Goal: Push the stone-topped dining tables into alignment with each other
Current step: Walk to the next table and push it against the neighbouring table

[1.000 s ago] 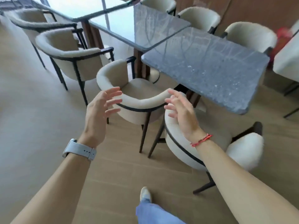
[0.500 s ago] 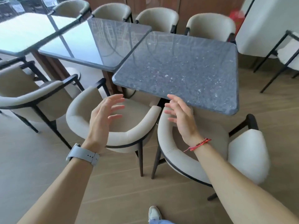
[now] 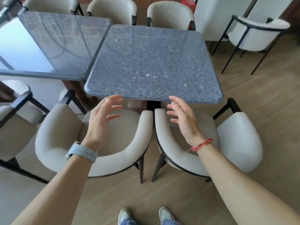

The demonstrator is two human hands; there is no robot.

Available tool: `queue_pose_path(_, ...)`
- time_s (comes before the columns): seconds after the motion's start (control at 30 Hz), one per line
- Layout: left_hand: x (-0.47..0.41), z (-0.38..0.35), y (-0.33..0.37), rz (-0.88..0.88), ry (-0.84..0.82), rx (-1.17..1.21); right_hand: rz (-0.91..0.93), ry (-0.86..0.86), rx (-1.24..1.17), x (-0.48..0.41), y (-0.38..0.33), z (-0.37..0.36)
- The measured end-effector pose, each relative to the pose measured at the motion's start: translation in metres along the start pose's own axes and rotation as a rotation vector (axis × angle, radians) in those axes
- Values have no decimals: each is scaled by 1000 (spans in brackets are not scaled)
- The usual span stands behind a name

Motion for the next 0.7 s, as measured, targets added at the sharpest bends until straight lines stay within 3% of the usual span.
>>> queue_pose_path(0.23, -42, 17, -25, 59, -65, -7, -51, 72, 54, -18, 5, -14)
queue_pose_path(0.7, -157, -14, -131, 121, -121, -393, -115, 47, 319, -146, 93, -15)
Point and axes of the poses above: each hand's wrist, its own x-axis away from the middle knuckle, its own z-axis out of the back of the hand, y = z × x, the point moved 6 cm from there along -x, towards the middle knuckle, and after that the axes turned 8 degrees about x, right-handed, at the moved point
